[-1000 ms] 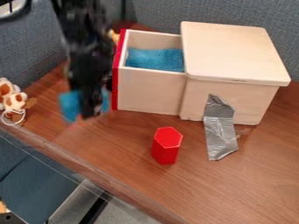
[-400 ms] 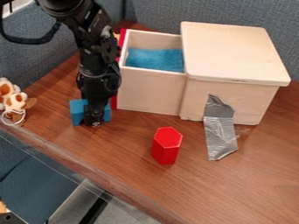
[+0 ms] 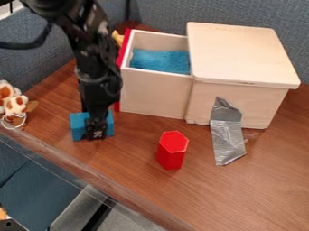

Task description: Take the blue object out of the drawer and put it on the bottom left side of the table

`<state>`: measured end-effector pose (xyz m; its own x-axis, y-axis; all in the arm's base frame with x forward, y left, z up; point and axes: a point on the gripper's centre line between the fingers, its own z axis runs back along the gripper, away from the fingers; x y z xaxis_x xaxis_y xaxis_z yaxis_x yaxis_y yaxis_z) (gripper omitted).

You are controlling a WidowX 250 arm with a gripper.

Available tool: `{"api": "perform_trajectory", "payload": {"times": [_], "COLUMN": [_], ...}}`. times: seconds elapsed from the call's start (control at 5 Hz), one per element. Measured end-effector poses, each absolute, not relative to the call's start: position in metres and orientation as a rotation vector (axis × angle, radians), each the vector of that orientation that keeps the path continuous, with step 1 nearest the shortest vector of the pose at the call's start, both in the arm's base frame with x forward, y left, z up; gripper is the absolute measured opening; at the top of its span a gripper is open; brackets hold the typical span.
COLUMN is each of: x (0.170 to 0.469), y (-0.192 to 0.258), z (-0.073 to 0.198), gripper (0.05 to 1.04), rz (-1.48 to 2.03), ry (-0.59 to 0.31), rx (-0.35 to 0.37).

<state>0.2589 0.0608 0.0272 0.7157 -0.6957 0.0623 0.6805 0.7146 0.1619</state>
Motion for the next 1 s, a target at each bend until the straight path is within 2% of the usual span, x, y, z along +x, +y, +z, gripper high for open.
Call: {"api": "perform_trajectory", "payload": {"times": [0.2,0.6,0.8,1.0], "x": [0.255,0.270,0.282,0.291], "y": [0.055,0.061,0.060,0.061], "z": [0.039,0.076,0.101,0.118], "gripper": [1.003,1.001,1.001,1.001], "rz": [-0.766,-0.707,-0.667,-0.604], "ry": [-0.115,-0.213,-0.246,-0.244], "rx": [0.086,0.026,0.010,0.038]}}
